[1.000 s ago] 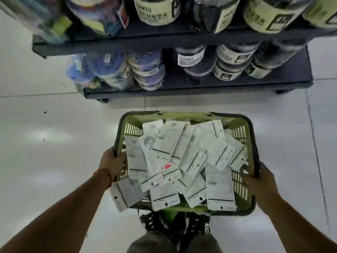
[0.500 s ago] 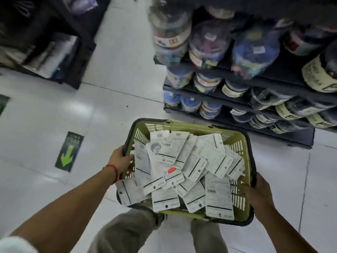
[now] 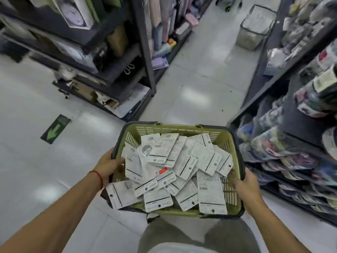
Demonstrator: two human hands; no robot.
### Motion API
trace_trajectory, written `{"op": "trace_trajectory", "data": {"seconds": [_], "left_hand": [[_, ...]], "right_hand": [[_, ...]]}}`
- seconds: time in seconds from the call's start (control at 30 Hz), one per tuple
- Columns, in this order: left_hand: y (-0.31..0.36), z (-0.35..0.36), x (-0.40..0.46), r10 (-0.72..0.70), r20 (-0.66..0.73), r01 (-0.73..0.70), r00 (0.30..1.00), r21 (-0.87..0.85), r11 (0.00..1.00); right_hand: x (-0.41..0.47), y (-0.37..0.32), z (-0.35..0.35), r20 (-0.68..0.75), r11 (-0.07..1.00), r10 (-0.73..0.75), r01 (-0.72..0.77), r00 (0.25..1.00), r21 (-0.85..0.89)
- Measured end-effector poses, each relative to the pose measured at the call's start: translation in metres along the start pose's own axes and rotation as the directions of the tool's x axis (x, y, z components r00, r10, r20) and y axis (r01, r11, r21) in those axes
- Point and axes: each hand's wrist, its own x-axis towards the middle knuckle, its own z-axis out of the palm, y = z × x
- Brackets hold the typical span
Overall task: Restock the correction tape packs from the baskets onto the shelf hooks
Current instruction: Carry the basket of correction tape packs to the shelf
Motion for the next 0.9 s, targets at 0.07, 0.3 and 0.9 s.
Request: {"op": "trace_trajectory", "data": {"seconds": [0.07,0.3,0.9], "left_hand": [[0.047,-0.019,0.030,0.005,0.035,-0.004,0.999,-0.021,1.000],[0.237,0.006,0.146,0.051,0.074,-0.051,0.996,-0.003,0.999],[0.762,0.297,0.487,0.229,0.134,-0.249,0.964,0.163,0.955]], "right_hand": [[0.018,-0.044,0.025,-0.016,1.000,0.012,-0.011,1.000,0.029],[0.170,-0.189,0.057,-0.099,0.994,0.066,-0.056,0.993,0.098],[0.585,-0.576,-0.052,-0.423,0.978,0.119,-0.031,0.898,0.209]]}}
